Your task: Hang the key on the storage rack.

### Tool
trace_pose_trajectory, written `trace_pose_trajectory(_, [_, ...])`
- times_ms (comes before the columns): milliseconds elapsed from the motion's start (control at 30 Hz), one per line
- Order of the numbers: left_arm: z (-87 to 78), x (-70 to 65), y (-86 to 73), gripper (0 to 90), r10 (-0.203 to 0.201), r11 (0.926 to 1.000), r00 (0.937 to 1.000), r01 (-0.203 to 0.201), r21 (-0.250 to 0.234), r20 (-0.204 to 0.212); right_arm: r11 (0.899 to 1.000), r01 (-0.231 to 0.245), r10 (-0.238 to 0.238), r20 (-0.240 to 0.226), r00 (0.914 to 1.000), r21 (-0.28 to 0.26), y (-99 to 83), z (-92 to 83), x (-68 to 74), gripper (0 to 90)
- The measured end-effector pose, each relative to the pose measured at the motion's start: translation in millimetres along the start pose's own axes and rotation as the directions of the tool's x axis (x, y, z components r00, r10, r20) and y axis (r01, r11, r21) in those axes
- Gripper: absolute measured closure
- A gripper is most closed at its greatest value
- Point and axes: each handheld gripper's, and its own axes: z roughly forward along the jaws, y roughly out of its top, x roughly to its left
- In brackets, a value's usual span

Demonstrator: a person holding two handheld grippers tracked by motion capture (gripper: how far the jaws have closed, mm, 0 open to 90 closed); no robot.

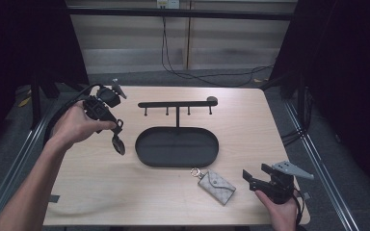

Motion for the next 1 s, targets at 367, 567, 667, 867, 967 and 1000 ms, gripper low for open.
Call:
trace_pose_trajectory(367, [4.8,-2.1,17.0,70.8,0.002,0.9997,1.0,-0.002,0.025,0.003,1.0,0.0,0.0,-0.002,1.0,0.006,-0.4,-0.1,-0.3,20.4])
trace_pose_trajectory(567, [9.1,0.8,24.5,70.8,-0.019,0.9996,0.9998,0.019,0.022,0.007,1.0,0.004,-0.004,-0.007,1.0,0.008,-0.5,0.3,0.5,20.4])
trace_pose_trajectory(667, [14.1,-1.2,30.2,70.8,-0.019,0.9993,0.9998,0.019,0.031,0.007,1.0,0.005,-0.004,-0.008,1.0,0.008,-0.5,0.3,0.7,20.4])
trace_pose_trajectory(867, [22.3,-3.1,37.9,70.8,-0.019,0.9992,0.9998,0.019,0.034,0.007,1.0,-0.001,0.001,-0.007,1.0,0.005,0.0,0.1,0.2,20.4])
trace_pose_trajectory(967, [21.6,-4.3,41.7,70.8,-0.013,0.9991,0.9999,0.013,0.04,0.006,1.0,-0.001,0.001,-0.007,1.0,0.005,0.1,0.4,-0.1,20.4])
trace_pose_trajectory(1000, [21.3,-4.9,42.8,70.8,-0.017,0.9991,0.9998,0.017,0.038,0.004,1.0,-0.001,0.001,-0.007,1.0,0.005,0.1,0.4,-0.1,20.4])
